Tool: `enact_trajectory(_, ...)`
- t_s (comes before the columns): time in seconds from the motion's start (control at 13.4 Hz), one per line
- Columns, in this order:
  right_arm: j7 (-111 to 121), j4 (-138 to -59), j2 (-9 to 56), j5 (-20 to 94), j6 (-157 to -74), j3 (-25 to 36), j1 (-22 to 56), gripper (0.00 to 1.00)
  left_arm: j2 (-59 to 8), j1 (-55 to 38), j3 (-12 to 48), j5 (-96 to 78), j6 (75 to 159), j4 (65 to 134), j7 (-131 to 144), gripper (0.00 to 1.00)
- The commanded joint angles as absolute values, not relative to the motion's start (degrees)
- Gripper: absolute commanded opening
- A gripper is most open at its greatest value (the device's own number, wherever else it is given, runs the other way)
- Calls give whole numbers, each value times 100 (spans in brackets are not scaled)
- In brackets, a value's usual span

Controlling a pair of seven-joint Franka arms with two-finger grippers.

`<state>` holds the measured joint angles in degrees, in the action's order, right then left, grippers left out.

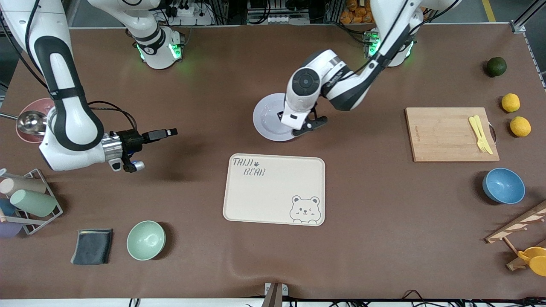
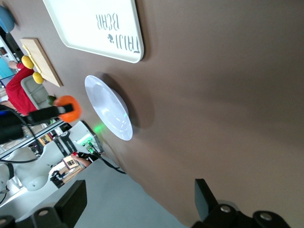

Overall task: Place orange and plate with both arms
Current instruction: 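Carry the orange with the left gripper over the white plate, then lower the orange onto the plate and open the left gripper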

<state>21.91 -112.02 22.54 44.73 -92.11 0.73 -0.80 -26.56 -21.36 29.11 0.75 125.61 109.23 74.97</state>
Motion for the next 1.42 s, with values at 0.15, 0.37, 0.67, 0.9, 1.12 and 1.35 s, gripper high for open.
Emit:
enact_trajectory(0.15, 2355, -11259, 2452, 5000, -9281, 79, 263, 100, -3225, -2610, 2839, 79, 13235, 10881, 8348, 29)
enact_trajectory(0.37, 2399, -11259, 2557, 5150, -9308, 79, 351, 100, -3479, -2663, 2821, 280, 13508, 10934, 8420, 31)
enact_trajectory(0.67, 3215, -11373, 2996, 5799, -9334, 79, 457, 100, -3638, -2619, 2804, 396, 13658, 10872, 8429, 97)
enact_trajectory(0.9, 3366, -11408, 3146, 5924, -9553, 79, 588, 100, -3534, -2575, 2769, 404, 13650, 10828, 8429, 100)
enact_trajectory(1.12, 3384, -11426, 3296, 6537, -9685, 79, 947, 100, -2894, -2400, 2769, 396, 13414, 10846, 8490, 100)
enact_trajectory(1.35, 3743, -11610, 3322, 7442, -10204, 88, 1519, 100, -2042, -1918, 2777, 404, 12947, 10820, 8306, 100)
